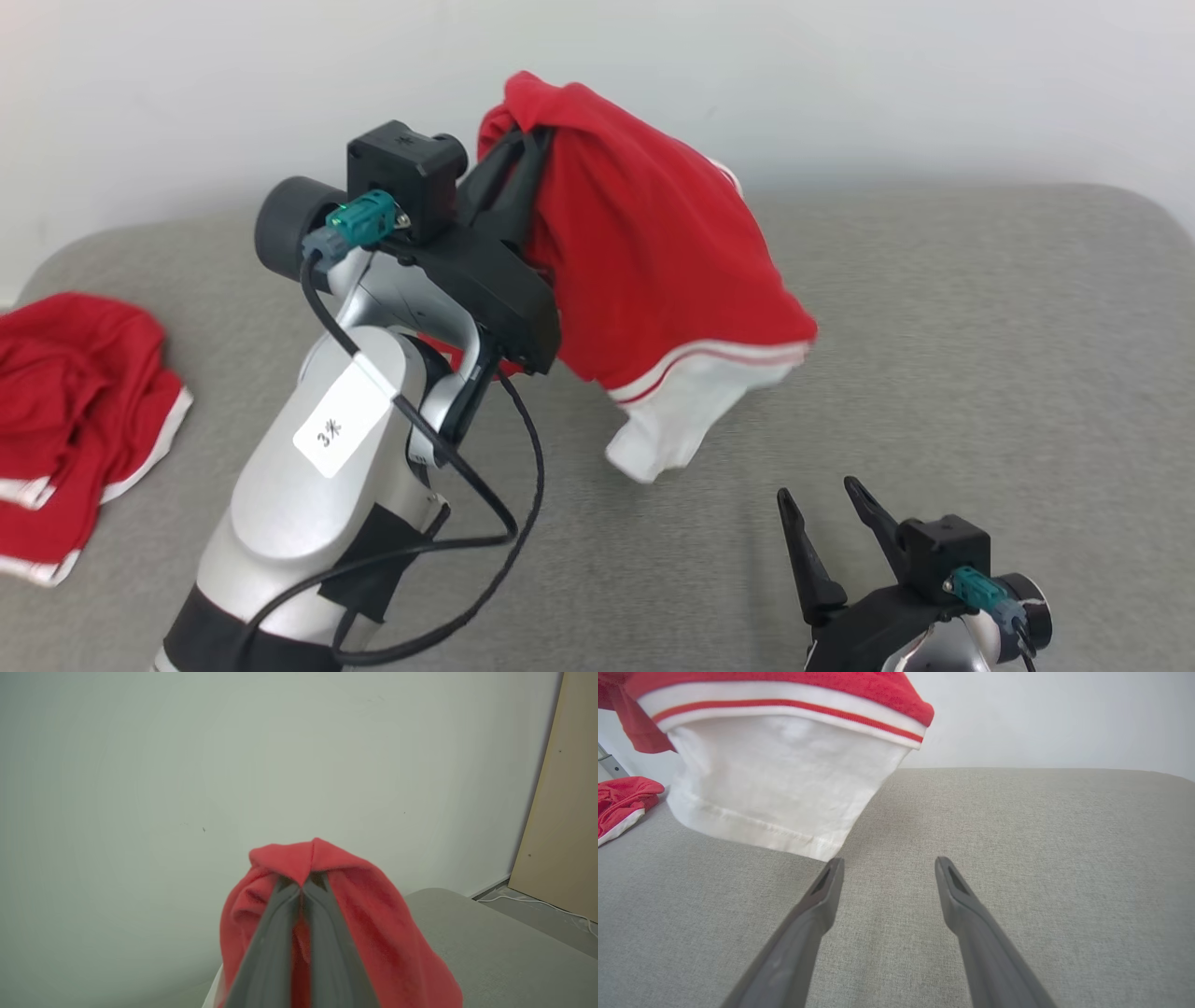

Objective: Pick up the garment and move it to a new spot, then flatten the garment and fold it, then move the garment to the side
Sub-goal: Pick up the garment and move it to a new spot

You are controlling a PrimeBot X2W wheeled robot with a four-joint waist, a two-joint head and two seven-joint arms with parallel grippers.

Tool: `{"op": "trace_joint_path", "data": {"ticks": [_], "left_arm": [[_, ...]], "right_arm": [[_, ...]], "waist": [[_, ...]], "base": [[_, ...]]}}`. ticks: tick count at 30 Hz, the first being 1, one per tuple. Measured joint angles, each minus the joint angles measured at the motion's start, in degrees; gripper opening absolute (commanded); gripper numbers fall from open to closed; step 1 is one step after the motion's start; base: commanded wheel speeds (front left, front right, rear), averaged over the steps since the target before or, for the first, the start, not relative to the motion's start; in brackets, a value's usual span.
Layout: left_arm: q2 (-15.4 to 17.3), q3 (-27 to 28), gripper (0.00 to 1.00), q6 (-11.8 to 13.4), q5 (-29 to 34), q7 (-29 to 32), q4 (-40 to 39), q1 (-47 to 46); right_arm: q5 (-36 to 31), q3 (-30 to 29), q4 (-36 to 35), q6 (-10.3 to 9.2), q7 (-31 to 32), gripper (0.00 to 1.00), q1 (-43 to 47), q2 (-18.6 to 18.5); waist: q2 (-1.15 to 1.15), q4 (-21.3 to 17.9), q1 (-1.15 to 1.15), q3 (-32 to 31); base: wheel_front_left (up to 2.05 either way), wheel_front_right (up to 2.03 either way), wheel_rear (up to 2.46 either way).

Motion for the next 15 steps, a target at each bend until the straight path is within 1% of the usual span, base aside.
{"op": "trace_joint_path", "data": {"ticks": [4, 7, 11, 15], "left_arm": [[0.15, -1.41, 0.00, 0.10, -0.96, 1.62, -2.22, 1.44], [0.20, -1.72, 0.00, 1.40, -0.94, 3.30, -1.54, 3.80], [0.97, -0.91, 0.00, 3.10, -0.58, 5.09, 2.33, 7.32], [3.83, -0.82, 0.00, 3.18, 0.44, 6.10, 8.28, 7.92]], "right_arm": [[0.01, -0.16, -0.53, 0.00, -0.51, 1.00, 1.15, 0.18], [0.01, 0.04, -0.85, 0.00, -0.60, 1.00, 1.36, 0.41], [0.03, 1.00, -0.91, 0.00, -0.67, 1.00, 0.32, 0.67], [0.21, 0.80, -1.07, 0.00, -0.91, 1.00, -1.30, 0.73]], "waist": [[0.00, -3.66, 0.00, -0.92], [0.00, -6.40, 0.01, -1.18], [0.00, -9.97, 0.01, -0.93], [0.00, -13.16, 0.01, -0.01]], "base": [[0.00, 0.00, 0.00], [0.00, 0.00, 0.00], [0.00, 0.00, 0.00], [0.00, 0.00, 0.00]]}}
